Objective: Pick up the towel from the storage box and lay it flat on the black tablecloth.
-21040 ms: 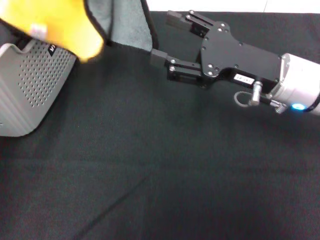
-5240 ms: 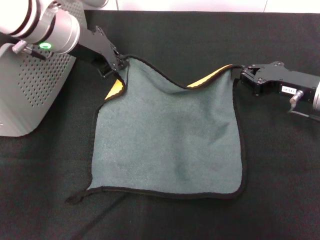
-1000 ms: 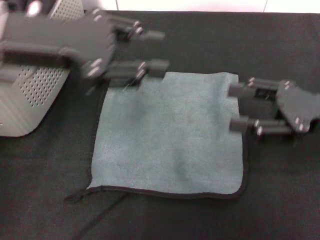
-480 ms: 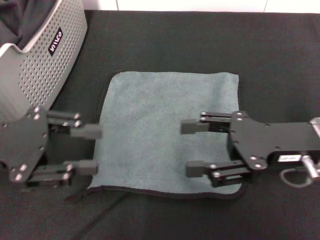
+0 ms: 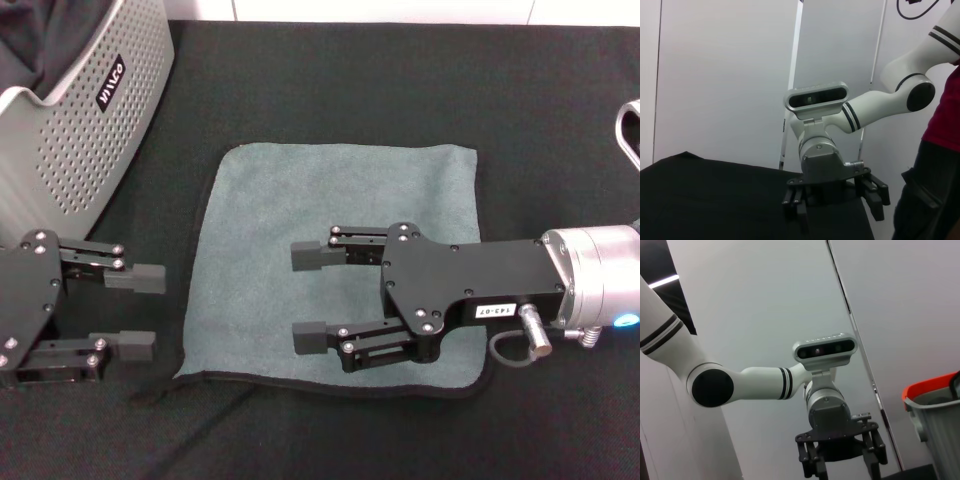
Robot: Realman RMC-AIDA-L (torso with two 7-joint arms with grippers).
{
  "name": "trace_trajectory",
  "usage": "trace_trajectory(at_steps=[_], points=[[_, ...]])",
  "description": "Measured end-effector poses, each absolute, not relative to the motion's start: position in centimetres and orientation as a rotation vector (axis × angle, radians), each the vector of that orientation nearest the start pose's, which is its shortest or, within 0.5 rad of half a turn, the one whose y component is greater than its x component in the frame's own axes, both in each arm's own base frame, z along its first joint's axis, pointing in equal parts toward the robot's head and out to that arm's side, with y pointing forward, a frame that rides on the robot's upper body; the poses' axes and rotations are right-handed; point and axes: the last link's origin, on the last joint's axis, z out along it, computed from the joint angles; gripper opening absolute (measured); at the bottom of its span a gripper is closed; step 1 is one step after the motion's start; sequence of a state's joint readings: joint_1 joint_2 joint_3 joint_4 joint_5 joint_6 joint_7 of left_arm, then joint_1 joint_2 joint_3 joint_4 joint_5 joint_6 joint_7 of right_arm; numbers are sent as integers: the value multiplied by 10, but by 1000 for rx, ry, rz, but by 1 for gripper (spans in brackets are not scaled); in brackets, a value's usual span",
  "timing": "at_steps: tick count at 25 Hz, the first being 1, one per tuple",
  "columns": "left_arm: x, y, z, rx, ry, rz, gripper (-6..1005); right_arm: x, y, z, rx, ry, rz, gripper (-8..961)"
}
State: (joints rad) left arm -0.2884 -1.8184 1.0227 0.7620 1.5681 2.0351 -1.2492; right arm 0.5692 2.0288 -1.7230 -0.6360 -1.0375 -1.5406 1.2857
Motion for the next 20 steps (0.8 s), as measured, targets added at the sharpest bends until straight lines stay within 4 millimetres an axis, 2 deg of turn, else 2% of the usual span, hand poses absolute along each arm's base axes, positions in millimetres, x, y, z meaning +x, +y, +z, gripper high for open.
trace_trajectory(at_steps=[10, 20], points=[[-278, 247, 103, -2933, -216, -985, 515, 149, 284, -63, -3060, 290, 1308, 780], [-274, 257, 104, -2935, -240, -1013, 515, 149, 288, -61, -3053, 293, 1297, 780]])
